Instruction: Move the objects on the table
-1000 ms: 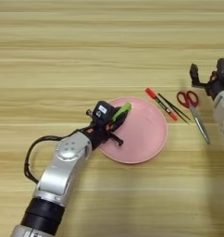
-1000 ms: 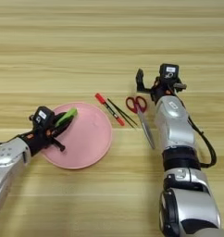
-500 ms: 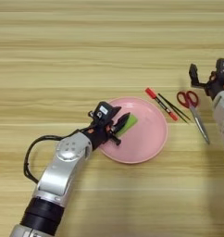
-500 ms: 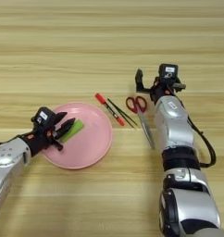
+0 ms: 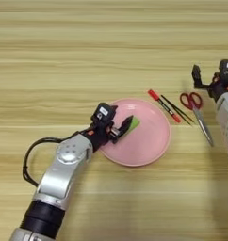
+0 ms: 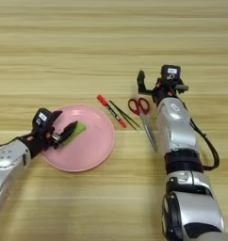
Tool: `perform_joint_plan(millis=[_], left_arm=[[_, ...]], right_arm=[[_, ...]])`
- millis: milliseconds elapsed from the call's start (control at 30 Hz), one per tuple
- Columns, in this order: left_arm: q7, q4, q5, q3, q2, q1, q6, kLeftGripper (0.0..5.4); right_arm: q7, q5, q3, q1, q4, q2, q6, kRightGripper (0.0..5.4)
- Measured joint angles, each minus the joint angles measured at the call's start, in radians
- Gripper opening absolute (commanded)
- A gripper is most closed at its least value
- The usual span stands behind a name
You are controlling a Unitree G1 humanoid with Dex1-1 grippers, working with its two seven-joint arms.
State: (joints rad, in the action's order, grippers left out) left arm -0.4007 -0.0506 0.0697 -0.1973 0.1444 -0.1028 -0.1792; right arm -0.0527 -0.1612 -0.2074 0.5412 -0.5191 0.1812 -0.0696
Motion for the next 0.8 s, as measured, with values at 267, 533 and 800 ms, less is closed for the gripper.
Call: perform_joint_plan(millis=[267,533,800], left_arm=[[0.026,-0.034,0.001,0.039,-0.011,-0.021,0.037,4.39],[0.081,-0.089,0.003,0.100,-0.021,-0.044,0.082,5.19],[0.147,-0.162,-0.008,0.152,-0.022,-0.076,0.114,5.39]], right_arm=[[-0.001,0.039,0.024,-0.024,0.001,0.001,0.078,5.40],[-0.022,0.044,0.056,-0.179,0.161,-0.021,0.126,5.40],[-0.024,0.061,0.086,-0.276,0.299,-0.029,0.123,5.40]])
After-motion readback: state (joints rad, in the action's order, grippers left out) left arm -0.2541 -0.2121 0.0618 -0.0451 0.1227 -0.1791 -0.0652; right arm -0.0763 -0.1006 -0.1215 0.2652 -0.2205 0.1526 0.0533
